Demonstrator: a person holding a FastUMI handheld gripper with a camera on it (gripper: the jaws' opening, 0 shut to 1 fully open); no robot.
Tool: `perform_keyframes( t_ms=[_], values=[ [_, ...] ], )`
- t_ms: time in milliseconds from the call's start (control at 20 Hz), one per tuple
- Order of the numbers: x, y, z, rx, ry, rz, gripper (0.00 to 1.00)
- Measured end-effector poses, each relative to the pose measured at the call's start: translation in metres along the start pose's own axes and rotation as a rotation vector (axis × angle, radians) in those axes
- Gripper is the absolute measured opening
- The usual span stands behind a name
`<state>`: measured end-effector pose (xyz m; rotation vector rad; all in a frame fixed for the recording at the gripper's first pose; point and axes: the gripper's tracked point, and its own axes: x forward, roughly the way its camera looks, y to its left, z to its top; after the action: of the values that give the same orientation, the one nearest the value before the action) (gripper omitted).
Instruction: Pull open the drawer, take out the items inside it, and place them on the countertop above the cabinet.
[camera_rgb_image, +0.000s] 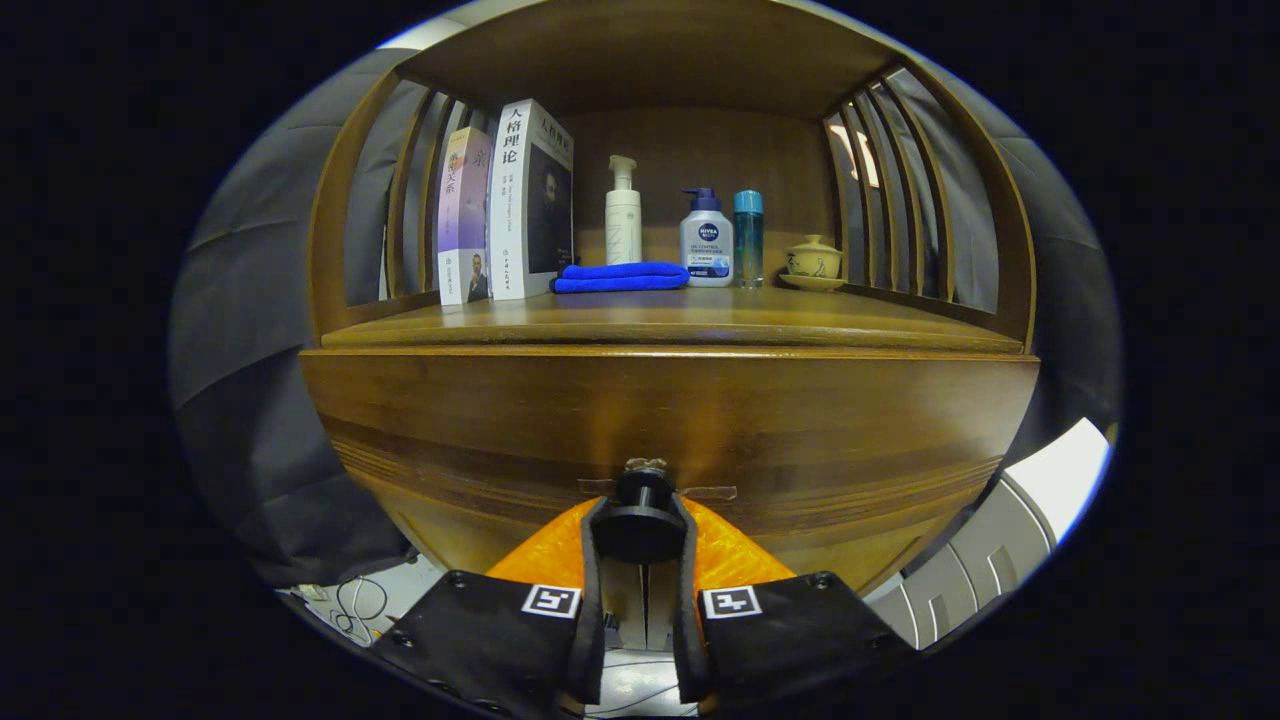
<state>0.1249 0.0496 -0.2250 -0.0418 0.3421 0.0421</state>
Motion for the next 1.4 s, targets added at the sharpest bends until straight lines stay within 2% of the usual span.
perform_keyframes(
  t_ms=[850,1400],
  values=[
    [-0.087,0.006,-0.029,-0.072,-0.045,0.017,0.3],
    [-0.109,0.008,-0.041,-0.097,-0.059,0.051,0.3]
  ],
)
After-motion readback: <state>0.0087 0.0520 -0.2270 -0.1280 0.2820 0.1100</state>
